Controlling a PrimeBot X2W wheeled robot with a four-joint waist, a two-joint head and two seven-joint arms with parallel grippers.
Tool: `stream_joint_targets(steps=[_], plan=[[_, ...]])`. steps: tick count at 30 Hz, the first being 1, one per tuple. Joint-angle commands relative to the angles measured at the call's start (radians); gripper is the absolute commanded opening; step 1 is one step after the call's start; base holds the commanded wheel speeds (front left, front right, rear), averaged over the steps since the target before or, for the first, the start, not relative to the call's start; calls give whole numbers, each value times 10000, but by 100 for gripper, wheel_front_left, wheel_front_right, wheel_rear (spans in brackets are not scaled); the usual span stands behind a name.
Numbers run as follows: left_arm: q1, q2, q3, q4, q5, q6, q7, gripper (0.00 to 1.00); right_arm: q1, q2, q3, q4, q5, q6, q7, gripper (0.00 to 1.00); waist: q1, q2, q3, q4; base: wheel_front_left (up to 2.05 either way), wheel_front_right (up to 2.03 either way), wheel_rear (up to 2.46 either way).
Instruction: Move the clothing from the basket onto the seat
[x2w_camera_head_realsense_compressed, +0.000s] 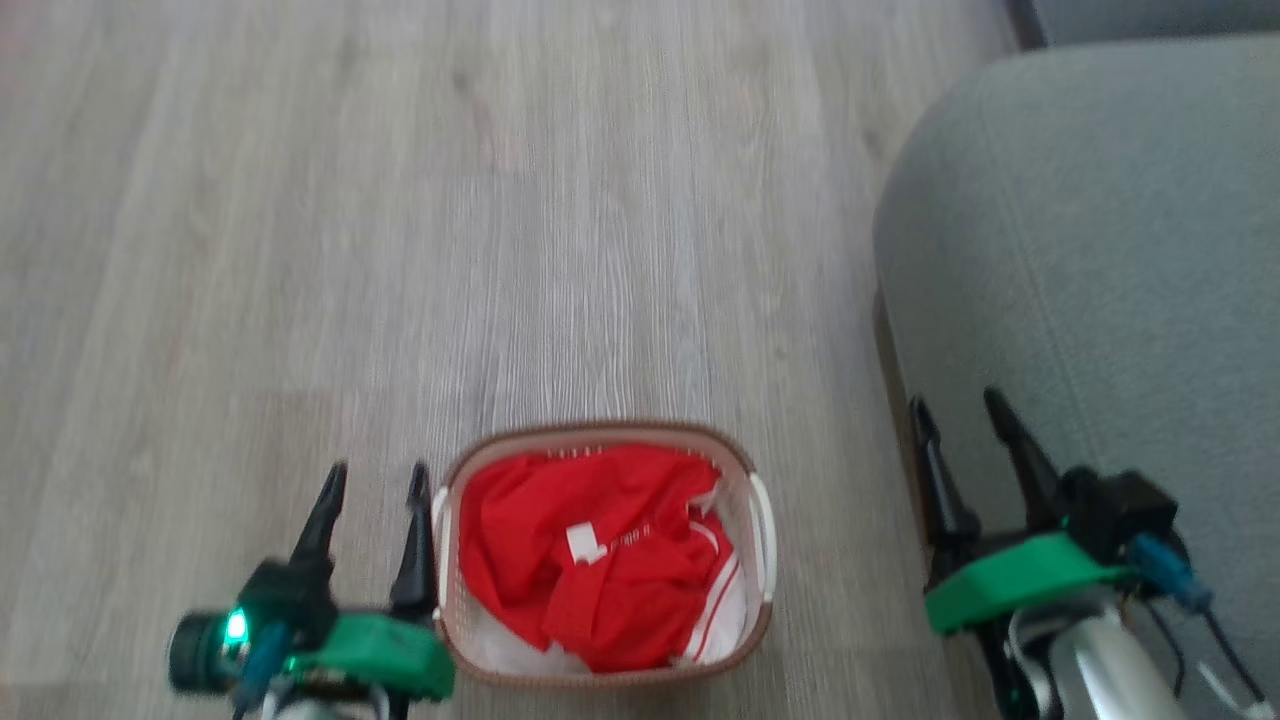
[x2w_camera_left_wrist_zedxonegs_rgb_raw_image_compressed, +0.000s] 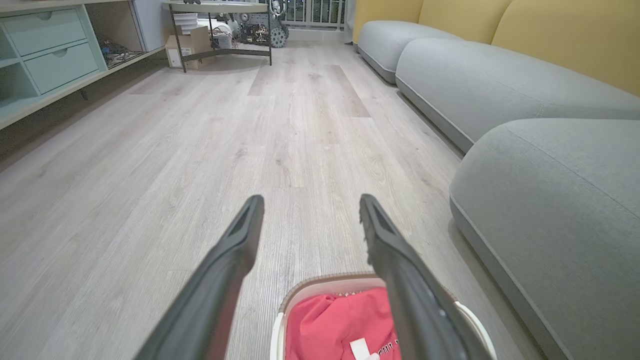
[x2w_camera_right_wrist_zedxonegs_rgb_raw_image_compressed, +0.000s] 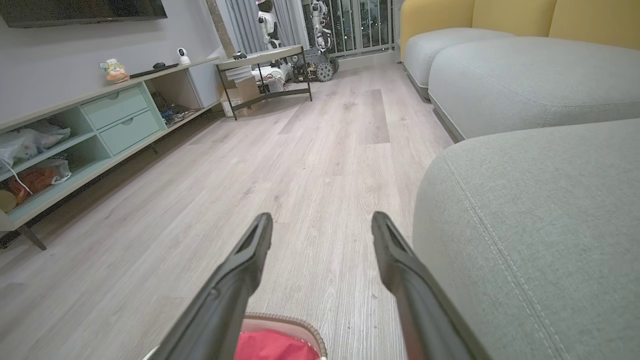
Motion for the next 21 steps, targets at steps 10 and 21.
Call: stream_joint_targets(steps=[10,21], plan=[[-2587,59,-677,1585,484,-356,-134,100,-1656,-93,-153,-872,-396,-2,-136,100,0,0,3050,-320,0,0,0],[-4667,58,-2247,4800,390,-1252,-134,100,-2564,-93,-531,-1346,-481,-2,-136,100,0,0,5004,-815,0,0,0]])
